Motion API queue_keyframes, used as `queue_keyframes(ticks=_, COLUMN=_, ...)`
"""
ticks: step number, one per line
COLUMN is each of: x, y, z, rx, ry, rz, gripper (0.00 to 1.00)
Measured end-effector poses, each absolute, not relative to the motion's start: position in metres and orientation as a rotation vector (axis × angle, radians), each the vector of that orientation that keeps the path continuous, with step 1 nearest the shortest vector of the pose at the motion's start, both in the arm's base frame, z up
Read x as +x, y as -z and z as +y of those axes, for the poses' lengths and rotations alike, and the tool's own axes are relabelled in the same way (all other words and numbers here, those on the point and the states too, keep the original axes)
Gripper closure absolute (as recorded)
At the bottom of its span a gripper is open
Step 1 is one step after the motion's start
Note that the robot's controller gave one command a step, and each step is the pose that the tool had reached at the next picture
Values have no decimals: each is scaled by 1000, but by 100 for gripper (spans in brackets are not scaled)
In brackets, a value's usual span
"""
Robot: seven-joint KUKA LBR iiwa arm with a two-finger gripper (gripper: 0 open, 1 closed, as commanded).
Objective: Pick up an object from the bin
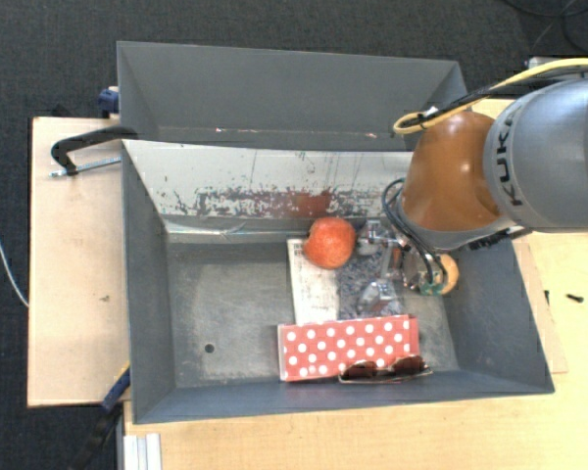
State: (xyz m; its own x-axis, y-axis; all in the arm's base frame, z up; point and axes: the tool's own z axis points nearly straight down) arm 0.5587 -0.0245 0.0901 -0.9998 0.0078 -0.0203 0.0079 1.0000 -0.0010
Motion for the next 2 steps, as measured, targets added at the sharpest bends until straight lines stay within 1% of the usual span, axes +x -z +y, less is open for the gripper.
queue_keyframes(ticks=1, x=559, y=-90, z=-24, rx=11, ry=2, rz=3121, gripper=0)
queue_keyframes(ticks=2, x=559, y=-90, z=-34, rx=-84, ry=0, rz=3112, gripper=100)
